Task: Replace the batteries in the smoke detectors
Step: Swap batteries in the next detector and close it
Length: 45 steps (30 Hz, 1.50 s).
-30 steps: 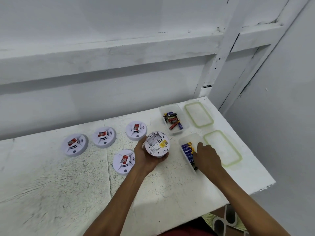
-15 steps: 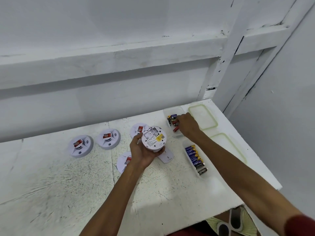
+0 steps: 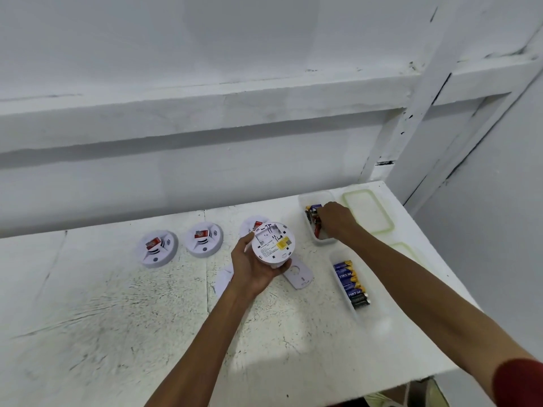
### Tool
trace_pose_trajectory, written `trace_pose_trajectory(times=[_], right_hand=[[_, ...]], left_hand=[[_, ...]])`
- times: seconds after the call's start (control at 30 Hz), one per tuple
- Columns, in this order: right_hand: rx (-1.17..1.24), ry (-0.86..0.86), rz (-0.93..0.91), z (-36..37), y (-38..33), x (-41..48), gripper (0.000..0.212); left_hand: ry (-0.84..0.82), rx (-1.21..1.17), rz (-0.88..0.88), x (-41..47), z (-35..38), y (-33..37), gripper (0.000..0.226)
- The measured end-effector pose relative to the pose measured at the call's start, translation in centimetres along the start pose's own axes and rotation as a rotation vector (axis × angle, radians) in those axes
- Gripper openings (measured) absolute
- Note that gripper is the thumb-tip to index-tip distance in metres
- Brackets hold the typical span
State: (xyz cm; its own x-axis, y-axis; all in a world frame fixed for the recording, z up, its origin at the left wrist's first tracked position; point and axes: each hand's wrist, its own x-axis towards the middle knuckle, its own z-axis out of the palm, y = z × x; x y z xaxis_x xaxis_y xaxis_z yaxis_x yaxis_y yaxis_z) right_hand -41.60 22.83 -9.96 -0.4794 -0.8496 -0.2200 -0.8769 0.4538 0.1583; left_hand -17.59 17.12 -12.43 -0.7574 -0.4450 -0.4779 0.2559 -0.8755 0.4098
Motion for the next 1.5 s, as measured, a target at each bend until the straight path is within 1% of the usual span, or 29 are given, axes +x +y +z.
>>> trace_pose_trajectory(times=[0.03,0.07,0.13,0.23,0.33,0.4,0.47,0.6,0.63,0.73,0.83,0.97,1.1,1.17,1.23,1.4,1.5], right_hand=[[0.025,0.029,-0.008,0.0,0.2,0.1,0.028],[0.059,0.067,-0.011,-0.1,0.2,0.0,0.029],[0.188,0.164,-0.001,-0.4,-0.2,0.1,0.025],[0.586,0.313,0.055,-0.9,-0.8,-0.4,0.025],[0.946,0.408,0.109,-2.2,-1.5,-2.3,0.017],[1.134,0.412,0.125,-2.9,-2.1,-3.7,0.024],[1.255,0.361,0.126,-3.1,-2.7,-4.8,0.028],[1.39,0.264,0.072,-3.5,-3.9,-6.4,0.018],[1.411,0.257,0.067,-3.6,-4.2,-6.8,0.019],[1.393,0.264,0.053,-4.0,-4.9,-7.3,0.027],[1.332,0.283,0.052,-3.9,-5.7,-7.4,0.025],[1.183,0.4,0.105,-3.0,-6.9,-7.3,0.021],[1.101,0.469,0.083,-2.5,-7.9,-7.8,0.023],[1.008,0.477,0.055,-2.1,-8.1,-7.8,0.027],[0.894,0.481,0.035,-1.6,-8.3,-7.7,0.027],[0.558,0.515,0.043,0.0,-9.6,-8.8,0.034],[0.453,0.554,0.023,0.2,-10.1,-9.4,0.042]], left_hand=[[0.005,0.001,-0.001,0.1,0.0,0.0,0.052],[0.01,0.0,0.0,0.1,0.0,-0.1,0.051],[0.012,0.0,-0.001,0.3,0.0,-0.1,0.052],[0.021,0.019,0.002,0.4,0.3,-0.2,0.051],[0.04,0.063,0.004,0.5,0.8,-0.5,0.047],[0.045,0.087,0.011,0.6,1.1,-0.7,0.05],[0.048,0.1,0.014,0.6,1.2,-0.8,0.054],[0.052,0.128,0.022,0.6,1.3,-1.0,0.054],[0.051,0.138,0.024,0.5,1.4,-1.1,0.054],[0.046,0.156,0.027,0.6,1.3,-1.3,0.052],[0.028,0.134,0.028,0.4,1.4,-1.3,0.049],[0.008,0.108,0.046,0.4,1.5,-1.6,0.042],[0.029,0.107,0.076,0.5,1.4,-1.8,0.042],[0.038,0.09,0.078,0.5,1.3,-1.9,0.042],[0.031,0.078,0.085,0.4,1.2,-1.9,0.041],[0.006,0.065,0.099,0.0,1.5,-1.8,0.044],[-0.022,0.064,0.106,-0.3,1.6,-1.7,0.046]])
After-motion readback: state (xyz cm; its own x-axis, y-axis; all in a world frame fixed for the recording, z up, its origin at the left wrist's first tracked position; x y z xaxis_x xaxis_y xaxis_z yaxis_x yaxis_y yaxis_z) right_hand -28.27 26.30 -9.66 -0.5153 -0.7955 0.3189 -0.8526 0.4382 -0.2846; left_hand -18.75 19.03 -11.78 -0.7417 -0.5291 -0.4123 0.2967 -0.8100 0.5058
